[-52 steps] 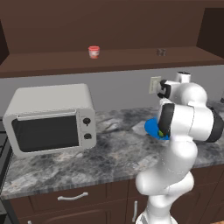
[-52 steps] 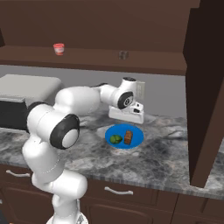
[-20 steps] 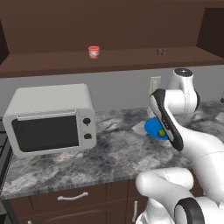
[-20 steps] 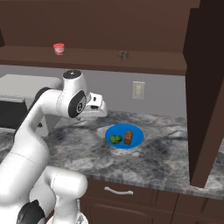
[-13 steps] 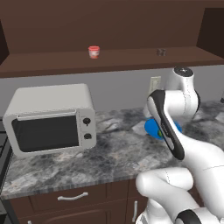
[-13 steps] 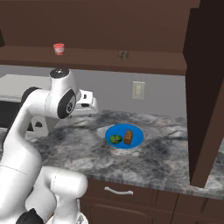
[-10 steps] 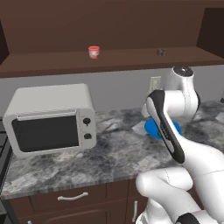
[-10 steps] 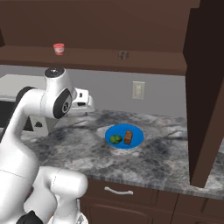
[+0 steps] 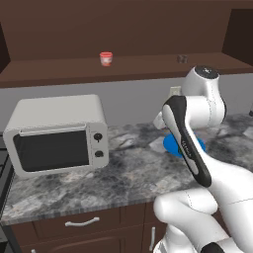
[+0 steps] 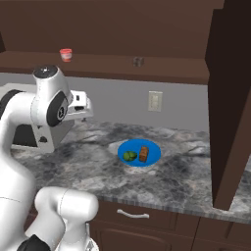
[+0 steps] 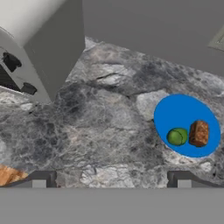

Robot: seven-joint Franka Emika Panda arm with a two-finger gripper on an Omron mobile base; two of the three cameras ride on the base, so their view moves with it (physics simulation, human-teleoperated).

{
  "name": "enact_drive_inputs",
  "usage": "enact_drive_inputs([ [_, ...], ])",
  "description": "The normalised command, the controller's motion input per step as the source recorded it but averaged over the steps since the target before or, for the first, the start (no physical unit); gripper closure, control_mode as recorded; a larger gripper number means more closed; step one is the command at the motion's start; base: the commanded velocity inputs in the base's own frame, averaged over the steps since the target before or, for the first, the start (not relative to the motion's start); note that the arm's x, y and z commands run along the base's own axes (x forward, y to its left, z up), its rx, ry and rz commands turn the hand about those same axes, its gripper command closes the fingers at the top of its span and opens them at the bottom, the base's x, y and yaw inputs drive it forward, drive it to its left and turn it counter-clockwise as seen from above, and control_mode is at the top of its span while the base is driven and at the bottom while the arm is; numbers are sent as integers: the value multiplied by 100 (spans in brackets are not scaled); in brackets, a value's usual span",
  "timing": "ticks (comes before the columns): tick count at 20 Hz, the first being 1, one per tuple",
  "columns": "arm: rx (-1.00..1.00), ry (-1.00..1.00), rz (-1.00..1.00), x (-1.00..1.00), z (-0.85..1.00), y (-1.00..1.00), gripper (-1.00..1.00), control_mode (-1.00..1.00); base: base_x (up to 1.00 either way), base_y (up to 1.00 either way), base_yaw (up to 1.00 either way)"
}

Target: Pick the avocado and bread from the counter and place them on the plate. Then pick the jam from the cabinet and place it next to the plate. Lastly close the cabinet door.

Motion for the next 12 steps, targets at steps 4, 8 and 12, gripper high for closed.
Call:
enact_drive_inputs([
  [4,0,0,14,-4,32,26,-100,-100,0,0,0],
  [8,0,0,20,-3,19,18,-100,-100,0,0,0],
  [12,0,0,28,-8,9,7,-100,-100,0,0,0],
])
